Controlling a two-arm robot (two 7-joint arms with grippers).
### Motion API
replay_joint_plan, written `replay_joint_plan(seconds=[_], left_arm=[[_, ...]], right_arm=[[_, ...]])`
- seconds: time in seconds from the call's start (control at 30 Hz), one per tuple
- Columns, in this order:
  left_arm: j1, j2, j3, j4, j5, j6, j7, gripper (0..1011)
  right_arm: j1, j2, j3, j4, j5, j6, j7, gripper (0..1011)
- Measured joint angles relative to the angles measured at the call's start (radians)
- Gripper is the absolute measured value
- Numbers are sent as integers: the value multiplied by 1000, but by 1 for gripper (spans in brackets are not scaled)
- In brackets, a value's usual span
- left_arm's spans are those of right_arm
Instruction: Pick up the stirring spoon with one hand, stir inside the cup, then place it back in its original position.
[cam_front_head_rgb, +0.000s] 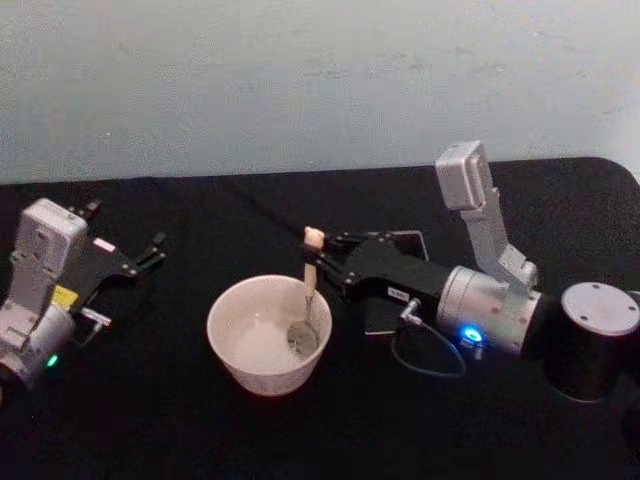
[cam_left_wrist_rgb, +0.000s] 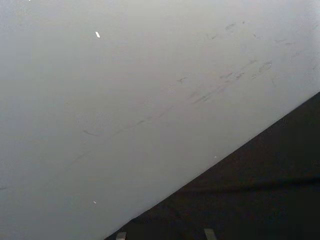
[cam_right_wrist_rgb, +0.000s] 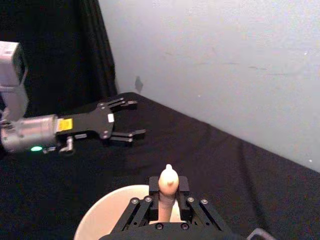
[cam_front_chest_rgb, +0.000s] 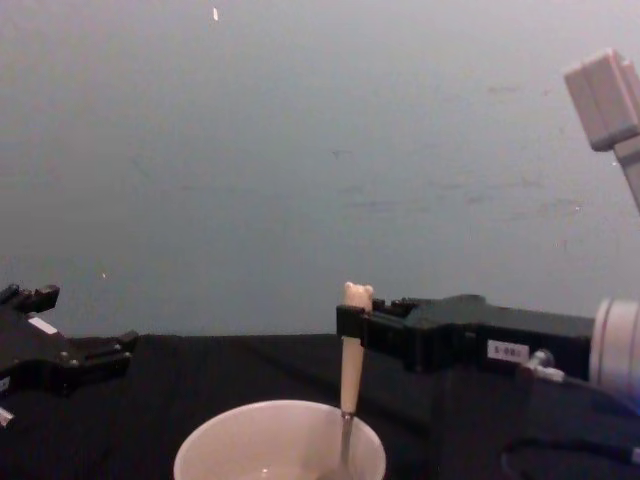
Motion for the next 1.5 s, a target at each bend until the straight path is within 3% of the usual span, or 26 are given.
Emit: replay_joint_plan(seconds=[0.3, 0.67, 1.07, 1.5], left_arm=[[0, 0, 0, 0, 0, 0, 0, 1001], [0, 0, 0, 0, 0, 0, 0, 1002], [0, 0, 0, 0, 0, 0, 0, 1001], [0, 0, 0, 0, 0, 0, 0, 1001]], right_arm=[[-32, 42, -10, -60, 38, 13, 34, 218], [-27, 37, -53, -85, 52, 14, 42, 218], [17, -22, -92, -41, 40, 17, 7, 218], [81, -110, -78, 82, 2, 7, -64, 218]])
